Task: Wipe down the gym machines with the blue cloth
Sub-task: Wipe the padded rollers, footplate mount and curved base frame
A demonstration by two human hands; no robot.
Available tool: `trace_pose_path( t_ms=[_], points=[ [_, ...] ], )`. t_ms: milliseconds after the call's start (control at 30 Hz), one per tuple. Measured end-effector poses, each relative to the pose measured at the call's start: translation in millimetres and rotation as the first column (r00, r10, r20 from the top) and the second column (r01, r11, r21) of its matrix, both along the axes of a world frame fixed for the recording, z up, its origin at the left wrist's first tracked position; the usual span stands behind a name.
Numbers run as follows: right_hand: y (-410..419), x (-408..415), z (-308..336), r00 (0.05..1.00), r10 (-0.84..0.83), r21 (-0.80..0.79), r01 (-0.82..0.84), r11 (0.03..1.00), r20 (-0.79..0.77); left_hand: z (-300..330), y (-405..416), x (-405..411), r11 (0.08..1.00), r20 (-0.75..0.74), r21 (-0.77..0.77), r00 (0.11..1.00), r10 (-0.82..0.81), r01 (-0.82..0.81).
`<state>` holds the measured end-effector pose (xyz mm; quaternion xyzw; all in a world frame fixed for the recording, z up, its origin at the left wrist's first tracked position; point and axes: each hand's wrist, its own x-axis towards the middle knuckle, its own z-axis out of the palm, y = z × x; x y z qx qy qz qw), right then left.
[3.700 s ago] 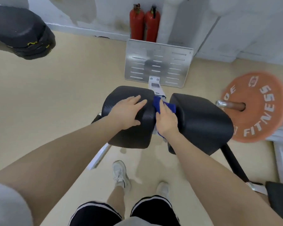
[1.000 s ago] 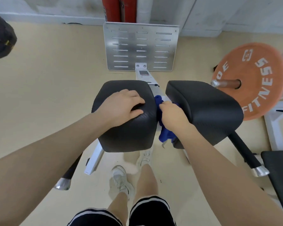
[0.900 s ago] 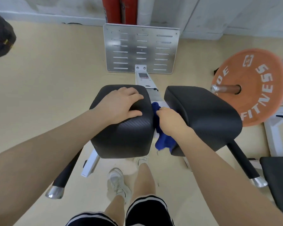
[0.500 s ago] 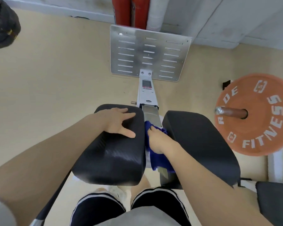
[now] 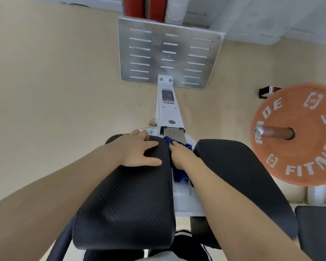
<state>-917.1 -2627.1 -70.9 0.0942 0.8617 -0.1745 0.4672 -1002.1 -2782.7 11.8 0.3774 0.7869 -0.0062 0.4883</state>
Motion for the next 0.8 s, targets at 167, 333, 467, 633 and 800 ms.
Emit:
trace_pose_path(
  t_ms=[167, 333, 467, 633, 800],
  points=[
    [-1.8, -3.5, -12.1, 1.000, -0.002, -0.026, 0.002, 1.000, -0.009, -9.8, -0.3, -13.0, 0.997, 0.010, 0.072, 1.000, 0.002, -0.002],
    [6.2, -11.5, -24.8, 1.000, -0.007, -0.073, 0.008, 0.997, 0.016, -29.5, 8.4, -27.2, 0.999, -0.016, 0.034, 1.000, 0.013, -0.012],
    [6.9, -43.8, -56.0, 0.998, 0.051, -0.025, -0.050, 0.998, 0.028, -45.4, 6.3, -34.3, 1.000, -0.023, 0.019, 1.000, 0.006, -0.005],
    [7.7, -11.9, -40.8, 0.999, 0.036, -0.095, -0.037, 0.995, -0.005, -49.2, 2.7, -37.4, 0.994, 0.042, 0.083, 0.997, 0.061, -0.064],
    [18.1, -41.4, -38.8, 0.983, -0.102, -0.030, 0.108, 0.994, 0.152, -45.4, 0.9, -32.2, 0.998, 0.002, 0.063, 1.000, 0.016, -0.016]
  ],
)
